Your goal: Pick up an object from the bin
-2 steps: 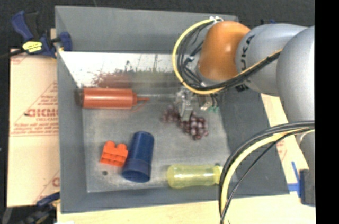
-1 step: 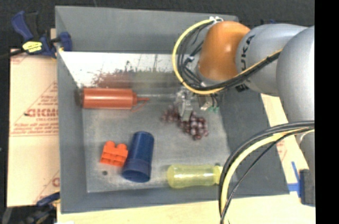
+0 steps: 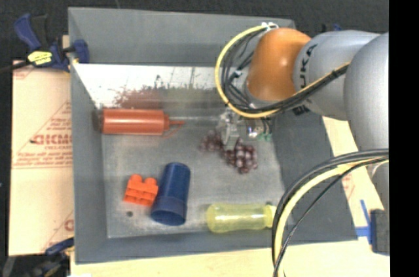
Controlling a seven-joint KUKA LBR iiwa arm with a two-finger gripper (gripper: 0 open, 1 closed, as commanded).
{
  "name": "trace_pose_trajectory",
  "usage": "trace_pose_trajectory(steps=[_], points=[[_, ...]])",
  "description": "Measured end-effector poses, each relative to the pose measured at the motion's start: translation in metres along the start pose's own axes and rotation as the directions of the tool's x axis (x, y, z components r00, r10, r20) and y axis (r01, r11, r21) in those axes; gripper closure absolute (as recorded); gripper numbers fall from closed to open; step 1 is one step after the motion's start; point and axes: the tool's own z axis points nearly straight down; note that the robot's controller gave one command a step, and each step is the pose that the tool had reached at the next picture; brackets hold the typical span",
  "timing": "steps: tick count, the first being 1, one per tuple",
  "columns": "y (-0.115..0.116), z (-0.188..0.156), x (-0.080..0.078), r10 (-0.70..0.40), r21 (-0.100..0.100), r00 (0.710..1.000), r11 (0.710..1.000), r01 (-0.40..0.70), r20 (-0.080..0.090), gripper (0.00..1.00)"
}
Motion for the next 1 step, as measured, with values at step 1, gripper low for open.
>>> trace_pose_trajectory(steps=[1], points=[[-0.0021, -0.0018, -0.0022, 0.003, 0.000, 1.000, 1.000, -0.003, -0.001, 1.00]])
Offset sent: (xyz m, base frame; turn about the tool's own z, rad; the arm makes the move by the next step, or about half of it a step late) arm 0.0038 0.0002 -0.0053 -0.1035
